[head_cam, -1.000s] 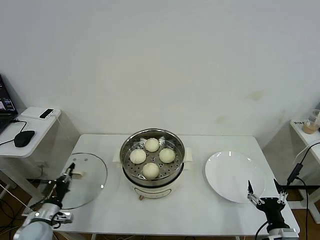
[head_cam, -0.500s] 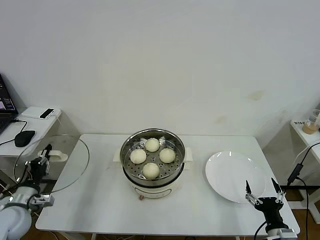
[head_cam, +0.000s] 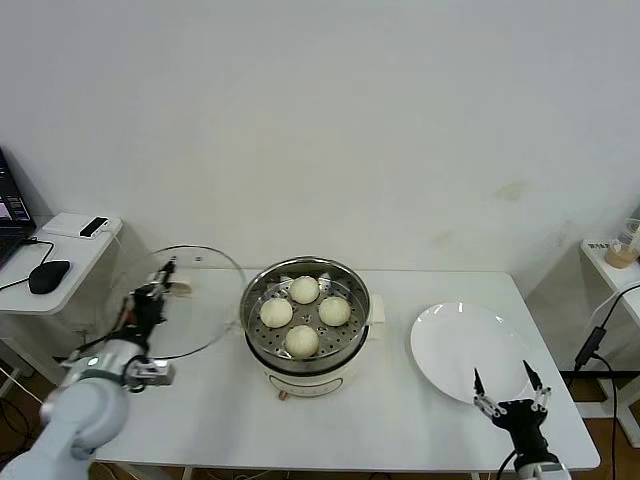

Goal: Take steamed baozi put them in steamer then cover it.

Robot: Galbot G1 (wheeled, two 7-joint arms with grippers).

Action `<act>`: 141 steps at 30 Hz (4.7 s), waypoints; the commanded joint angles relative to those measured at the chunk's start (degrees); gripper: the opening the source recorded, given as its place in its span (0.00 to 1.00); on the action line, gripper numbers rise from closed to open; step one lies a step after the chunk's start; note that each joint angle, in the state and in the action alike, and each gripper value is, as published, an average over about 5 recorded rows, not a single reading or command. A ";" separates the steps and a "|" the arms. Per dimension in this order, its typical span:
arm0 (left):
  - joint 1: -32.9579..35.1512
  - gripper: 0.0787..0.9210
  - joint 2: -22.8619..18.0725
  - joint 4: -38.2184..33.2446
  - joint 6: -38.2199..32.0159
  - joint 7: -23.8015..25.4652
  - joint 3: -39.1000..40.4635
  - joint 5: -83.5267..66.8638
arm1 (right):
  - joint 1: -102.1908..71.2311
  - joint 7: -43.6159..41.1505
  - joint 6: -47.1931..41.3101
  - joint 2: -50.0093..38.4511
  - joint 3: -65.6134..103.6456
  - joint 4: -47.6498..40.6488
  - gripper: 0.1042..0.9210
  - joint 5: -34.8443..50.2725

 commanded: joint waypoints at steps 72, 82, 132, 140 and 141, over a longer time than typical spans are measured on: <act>-17.54 0.07 -26.91 8.29 18.39 12.59 29.57 21.93 | 1.45 0.57 -0.52 1.92 -7.05 -2.44 0.88 -9.55; -16.98 0.07 -27.05 8.24 17.59 12.58 28.88 23.10 | 1.34 0.49 -0.52 1.91 -7.27 -2.28 0.88 -9.68; 37.84 0.88 -25.11 -12.88 -16.06 -17.64 -15.27 -73.44 | -2.20 -0.79 -3.11 -5.60 -10.80 -1.15 0.88 4.64; 41.27 0.88 -26.49 -10.32 -16.85 -15.04 -14.54 -71.19 | -4.41 0.09 -2.40 -9.41 -10.97 0.96 0.88 11.60; 41.69 0.88 -26.72 -10.36 -16.80 -14.65 -14.44 -70.97 | -4.75 0.29 -2.28 -9.76 -11.02 1.17 0.88 12.27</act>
